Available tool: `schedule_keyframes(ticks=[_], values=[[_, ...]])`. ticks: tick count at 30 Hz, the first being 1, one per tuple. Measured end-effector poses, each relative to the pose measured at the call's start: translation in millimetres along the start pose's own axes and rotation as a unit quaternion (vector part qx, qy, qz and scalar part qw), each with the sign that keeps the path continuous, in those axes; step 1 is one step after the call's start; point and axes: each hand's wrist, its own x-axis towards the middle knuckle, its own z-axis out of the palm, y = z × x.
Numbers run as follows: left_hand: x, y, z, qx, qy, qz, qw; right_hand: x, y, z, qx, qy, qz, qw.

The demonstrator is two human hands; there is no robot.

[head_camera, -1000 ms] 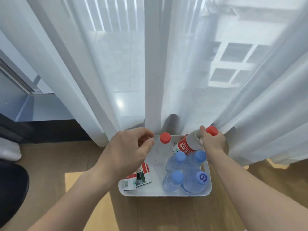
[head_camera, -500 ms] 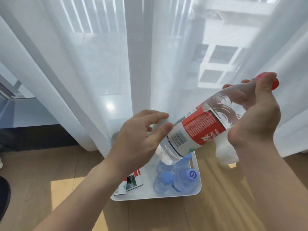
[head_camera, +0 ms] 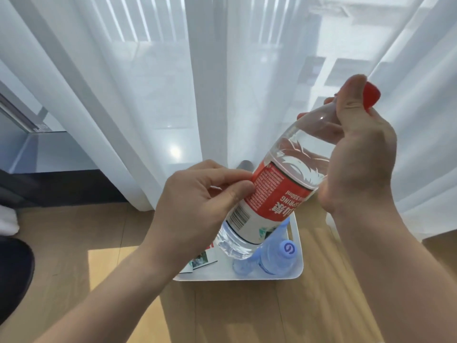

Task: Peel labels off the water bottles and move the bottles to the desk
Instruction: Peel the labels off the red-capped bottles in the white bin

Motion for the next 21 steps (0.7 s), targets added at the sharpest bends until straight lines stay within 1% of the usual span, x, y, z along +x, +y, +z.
schedule_keyframes(ticks=[4,9,12,15,18,21], values=[[-0.2,2.0,2.3,0.001,0.022,0.006,1.000,-0.5,-0.8,0.5,-0.011,0.000,-0.003,1.000],[-0.1,2.7,7.9,0.007,0.016,0.000,1.000,0.8,-1.8,-2.2,-0.022,0.011,-0.022,0.999],[1.0,3.2,9.0,0.015,-0.002,-0.004,1.000,1.0,-2.6,-3.1,-0.019,0.012,-0.024,0.999],[3.5,4.2,7.4,0.053,-0.026,0.004,0.998,1.4,-2.7,-3.5,-0.014,0.010,-0.014,1.000],[6.5,4.7,3.5,0.057,-0.043,-0.028,0.997,1.9,-0.5,-1.5,-0.010,0.003,-0.009,1.000],[7.3,5.4,0.3,0.060,-0.082,-0.055,0.993,1.2,2.0,0.8,-0.024,-0.002,-0.018,1.000]])
